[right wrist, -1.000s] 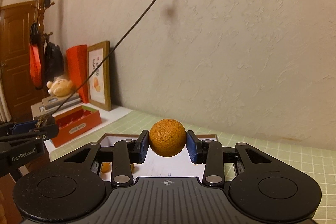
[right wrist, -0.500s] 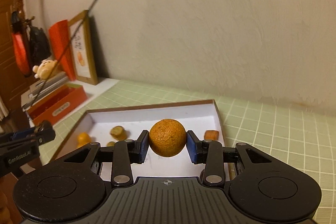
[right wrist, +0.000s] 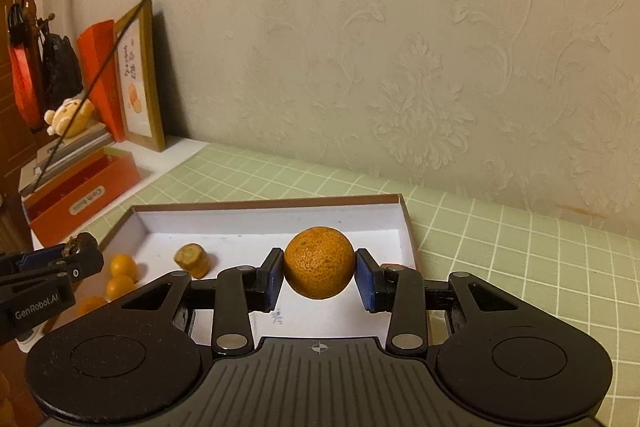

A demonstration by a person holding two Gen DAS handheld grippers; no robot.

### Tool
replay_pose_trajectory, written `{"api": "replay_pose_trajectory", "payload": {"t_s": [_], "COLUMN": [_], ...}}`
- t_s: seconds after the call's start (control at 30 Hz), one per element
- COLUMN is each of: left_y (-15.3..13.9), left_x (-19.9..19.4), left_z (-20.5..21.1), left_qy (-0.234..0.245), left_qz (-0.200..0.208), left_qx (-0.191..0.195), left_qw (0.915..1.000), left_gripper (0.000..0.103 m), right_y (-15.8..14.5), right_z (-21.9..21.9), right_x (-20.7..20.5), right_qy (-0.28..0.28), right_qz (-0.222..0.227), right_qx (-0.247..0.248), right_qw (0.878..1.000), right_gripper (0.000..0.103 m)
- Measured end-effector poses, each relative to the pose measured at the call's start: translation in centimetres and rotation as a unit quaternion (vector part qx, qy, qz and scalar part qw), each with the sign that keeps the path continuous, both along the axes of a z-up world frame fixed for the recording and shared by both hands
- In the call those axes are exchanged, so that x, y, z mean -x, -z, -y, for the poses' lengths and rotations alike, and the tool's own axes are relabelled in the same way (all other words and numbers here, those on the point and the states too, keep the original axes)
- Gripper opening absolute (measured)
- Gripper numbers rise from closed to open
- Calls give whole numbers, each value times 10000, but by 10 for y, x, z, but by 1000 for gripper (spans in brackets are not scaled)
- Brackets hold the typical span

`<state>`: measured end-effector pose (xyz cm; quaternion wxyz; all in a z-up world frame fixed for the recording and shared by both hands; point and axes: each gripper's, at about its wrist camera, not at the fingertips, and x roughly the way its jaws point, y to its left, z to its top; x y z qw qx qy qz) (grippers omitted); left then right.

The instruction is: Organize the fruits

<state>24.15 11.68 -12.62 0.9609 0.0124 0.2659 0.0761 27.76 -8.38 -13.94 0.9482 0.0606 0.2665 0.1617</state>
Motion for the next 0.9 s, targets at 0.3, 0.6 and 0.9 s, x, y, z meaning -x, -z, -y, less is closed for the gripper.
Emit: {"api": "replay_pose_trajectory", "payload": {"t_s": [0.3, 0.6, 0.9], "left_y": [11, -36, -72], "left_x": [-27, -1, 35], "left_z": [0, 2, 10], "left_qy": [-36, -277, -283], "left_qz": [-298, 492, 629], "left_qx": [76, -183, -227], "left_qw": [9995, 9982, 9974], "left_gripper": [32, 95, 97], "right_y": [14, -39, -66], "right_z": [-1, 25, 40], "right_x": [-27, 5, 39], "right_qy": [23, 607, 641], "right_qz": [-359, 1054, 1369], "right_qx": [87, -409, -471], "right_qw": [9993, 9917, 9874], "right_gripper": [39, 98, 103]}}
